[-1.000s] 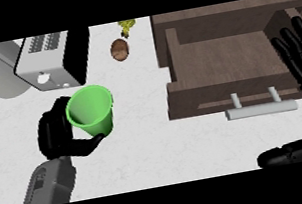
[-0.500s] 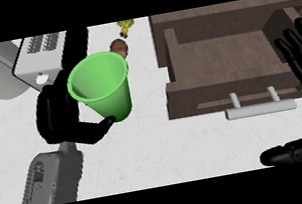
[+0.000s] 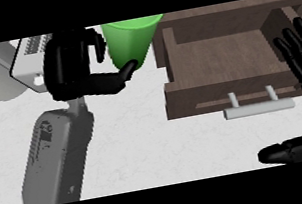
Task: Pick up the cup, place it into the drawer and close the drawer
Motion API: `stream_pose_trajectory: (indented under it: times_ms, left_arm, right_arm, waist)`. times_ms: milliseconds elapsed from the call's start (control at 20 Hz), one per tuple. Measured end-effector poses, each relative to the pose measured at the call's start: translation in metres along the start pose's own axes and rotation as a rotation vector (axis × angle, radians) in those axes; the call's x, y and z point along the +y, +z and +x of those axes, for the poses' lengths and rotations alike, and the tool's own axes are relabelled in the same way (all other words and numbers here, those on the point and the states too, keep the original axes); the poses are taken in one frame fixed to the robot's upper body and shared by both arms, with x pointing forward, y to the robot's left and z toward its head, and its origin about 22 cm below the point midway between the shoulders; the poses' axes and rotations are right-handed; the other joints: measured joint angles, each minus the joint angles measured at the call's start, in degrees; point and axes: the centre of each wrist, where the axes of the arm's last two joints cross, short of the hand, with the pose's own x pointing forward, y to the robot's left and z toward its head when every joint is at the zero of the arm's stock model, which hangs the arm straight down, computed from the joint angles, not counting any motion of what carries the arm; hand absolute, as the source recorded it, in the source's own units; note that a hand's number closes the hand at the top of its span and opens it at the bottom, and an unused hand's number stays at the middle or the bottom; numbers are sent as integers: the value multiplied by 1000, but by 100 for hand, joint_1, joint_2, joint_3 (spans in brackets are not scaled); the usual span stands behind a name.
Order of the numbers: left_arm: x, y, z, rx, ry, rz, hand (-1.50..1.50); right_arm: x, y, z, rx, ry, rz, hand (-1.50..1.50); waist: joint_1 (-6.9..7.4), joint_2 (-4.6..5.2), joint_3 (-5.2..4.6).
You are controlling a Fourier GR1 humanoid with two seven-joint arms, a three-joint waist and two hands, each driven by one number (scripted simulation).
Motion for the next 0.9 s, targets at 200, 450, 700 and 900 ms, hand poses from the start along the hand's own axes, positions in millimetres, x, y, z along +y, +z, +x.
stream_pose_trajectory:
  times_ms: [200,450,700,900]
  left_arm:
    - [-19,-27,6,11,-32,-15,150]
    - [-41,-48,1,33,-58,-34,150]
    - [-57,-66,-4,70,-91,-54,150]
    - [-70,-80,-11,96,-107,-50,150]
  right_arm:
    - [-5,0,-4,0,-7,8,-150]
    - [-9,0,-2,2,-4,14,-150]
    - [-8,-1,1,5,-5,5,-150]
    - [-4,-2,-1,5,-6,7,-150]
  waist:
    - [-20,5,0]
    - [-33,9,1]
    - [-51,14,1]
    - [-73,19,0]
